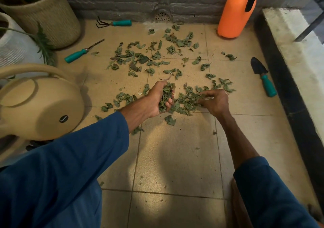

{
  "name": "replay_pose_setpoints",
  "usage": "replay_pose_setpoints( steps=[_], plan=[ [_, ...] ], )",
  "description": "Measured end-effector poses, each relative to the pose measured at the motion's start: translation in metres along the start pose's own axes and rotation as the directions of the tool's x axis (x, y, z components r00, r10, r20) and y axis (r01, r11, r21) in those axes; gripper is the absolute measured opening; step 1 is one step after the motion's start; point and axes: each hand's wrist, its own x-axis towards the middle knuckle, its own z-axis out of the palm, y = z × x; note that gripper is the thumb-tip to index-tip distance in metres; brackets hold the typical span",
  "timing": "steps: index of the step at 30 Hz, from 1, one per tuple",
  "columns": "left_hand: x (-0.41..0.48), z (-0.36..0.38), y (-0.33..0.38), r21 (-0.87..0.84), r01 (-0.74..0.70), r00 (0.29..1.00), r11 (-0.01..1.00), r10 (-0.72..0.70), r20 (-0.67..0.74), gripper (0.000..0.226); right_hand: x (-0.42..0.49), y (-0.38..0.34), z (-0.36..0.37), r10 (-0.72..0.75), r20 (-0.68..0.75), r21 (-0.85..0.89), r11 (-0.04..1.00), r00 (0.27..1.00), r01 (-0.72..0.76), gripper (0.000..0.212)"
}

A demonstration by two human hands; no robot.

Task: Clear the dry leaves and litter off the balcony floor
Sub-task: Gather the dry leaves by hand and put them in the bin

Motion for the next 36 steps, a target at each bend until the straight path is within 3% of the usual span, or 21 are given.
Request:
replay_pose_setpoints(
  steps=[6, 12, 17, 21, 25, 30, 34, 36],
  plan=[
    [-0.002, -0.008, 0.003, -0.009, -0.005, 1.000, 1.000, 0.005, -0.012, 0.039, 0.005, -0.001, 0.028, 0.067, 0.112, -0.152, 0.987, 0.991, -0.049, 0.030],
    [-0.004, -0.011, 0.004, -0.017, 0.000, 1.000, 1.000, 0.000, -0.010, 0.039, -0.002, 0.007, 0.036, 0.118, 0.070, -0.170, 0.980, 0.991, -0.105, 0.019],
    [-0.004, -0.010, 0.003, 0.020, -0.018, 1.000, 1.000, 0.018, -0.006, 0.038, -0.010, 0.002, 0.009, 0.092, -0.025, 0.033, 0.995, 0.995, -0.091, 0.022],
    [-0.003, -0.008, 0.001, 0.030, -0.025, 1.000, 0.999, 0.025, -0.009, 0.037, -0.018, -0.011, -0.010, 0.114, 0.025, 0.316, 0.942, 0.993, -0.116, 0.022],
    [-0.003, -0.005, -0.001, 0.050, -0.033, 0.999, 0.998, 0.033, -0.011, 0.036, -0.021, -0.018, -0.018, 0.101, 0.082, 0.459, 0.879, 0.991, -0.128, 0.030],
    [-0.003, -0.005, -0.001, 0.064, -0.032, 0.999, 0.997, 0.033, -0.017, 0.035, -0.026, -0.024, -0.020, 0.038, 0.173, 0.553, 0.823, 0.984, -0.128, 0.037],
    [-0.005, -0.007, 0.000, 0.081, -0.046, 0.999, 0.996, 0.047, -0.021, 0.036, -0.030, -0.022, -0.014, 0.056, 0.129, 0.370, 0.924, 0.990, -0.100, 0.028],
    [-0.005, -0.007, 0.000, 0.085, -0.046, 0.999, 0.995, 0.048, -0.024, 0.037, -0.031, -0.021, -0.013, 0.079, 0.119, 0.411, 0.904, 0.990, -0.121, 0.030]
  ],
)
